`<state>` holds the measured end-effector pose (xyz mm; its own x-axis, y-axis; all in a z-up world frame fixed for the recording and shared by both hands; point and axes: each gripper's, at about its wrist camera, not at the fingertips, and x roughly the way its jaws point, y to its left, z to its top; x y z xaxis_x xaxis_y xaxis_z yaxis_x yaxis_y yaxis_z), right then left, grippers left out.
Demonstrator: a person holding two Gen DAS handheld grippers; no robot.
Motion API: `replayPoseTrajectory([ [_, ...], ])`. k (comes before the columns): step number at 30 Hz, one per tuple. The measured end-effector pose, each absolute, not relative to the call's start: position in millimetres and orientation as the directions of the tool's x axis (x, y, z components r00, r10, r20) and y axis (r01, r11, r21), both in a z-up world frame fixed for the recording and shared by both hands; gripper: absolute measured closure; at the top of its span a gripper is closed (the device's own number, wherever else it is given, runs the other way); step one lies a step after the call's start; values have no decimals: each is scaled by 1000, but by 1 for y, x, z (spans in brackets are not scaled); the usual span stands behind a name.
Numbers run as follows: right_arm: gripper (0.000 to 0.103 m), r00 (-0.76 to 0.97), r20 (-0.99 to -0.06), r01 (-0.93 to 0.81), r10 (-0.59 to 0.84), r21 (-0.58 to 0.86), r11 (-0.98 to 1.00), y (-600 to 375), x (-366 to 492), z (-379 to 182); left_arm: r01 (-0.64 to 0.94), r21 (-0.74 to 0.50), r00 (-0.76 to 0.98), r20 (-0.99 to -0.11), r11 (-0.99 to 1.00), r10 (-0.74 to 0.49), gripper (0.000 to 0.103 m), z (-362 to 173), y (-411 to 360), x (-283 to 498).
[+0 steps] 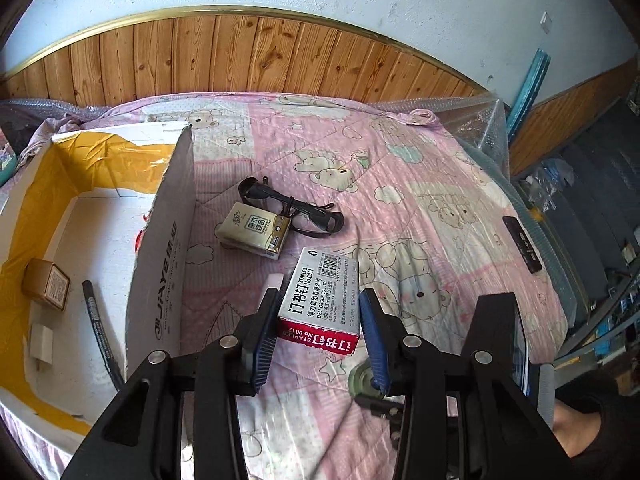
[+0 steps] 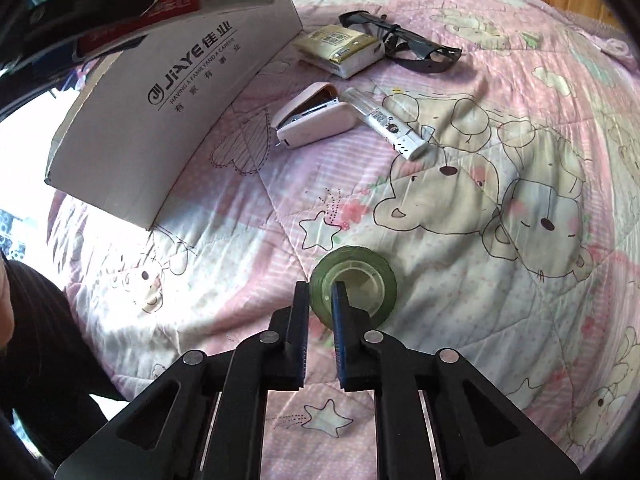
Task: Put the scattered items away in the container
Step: 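Grasp the red-and-white staple box with the left tool while the right tool approaches the green tape roll, then close the right tool on the green tape roll while the left tool holds the staple box, then carry the tape roll in the right tool and staple box in the left tool over the box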
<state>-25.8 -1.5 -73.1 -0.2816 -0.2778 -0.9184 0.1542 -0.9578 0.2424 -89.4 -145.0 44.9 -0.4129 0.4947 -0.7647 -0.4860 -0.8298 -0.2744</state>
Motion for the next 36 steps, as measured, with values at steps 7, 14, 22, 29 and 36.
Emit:
replayPoseTrajectory([
  [7, 92, -280, -916, 157, -286, 251, -955, -7, -30, -72, -457, -314, -404, -760, -832, 509, 62, 36, -169, -74],
  [14, 95, -281, -927, 144, -248, 214, -966, -16, -38, -84, -460, -342, -390, -751, -820, 532, 62, 28, -168, -74],
  [22, 69, -287, -929, 93, -236, 218, -972, -8, -35, -79, -463, -364, -398, -729, -808, 557, 62, 37, -181, -75],
  [29, 87, -287, -945, 118, -154, 124, -985, -19, -37, -92, -476, -379, -383, -723, -794, 575, 62, 37, -187, -72],
  [36, 87, -333, -915, 77, -226, 212, -974, -12, -33, -61, -482, -376, -402, -707, -791, 582, 62, 46, -199, -68],
])
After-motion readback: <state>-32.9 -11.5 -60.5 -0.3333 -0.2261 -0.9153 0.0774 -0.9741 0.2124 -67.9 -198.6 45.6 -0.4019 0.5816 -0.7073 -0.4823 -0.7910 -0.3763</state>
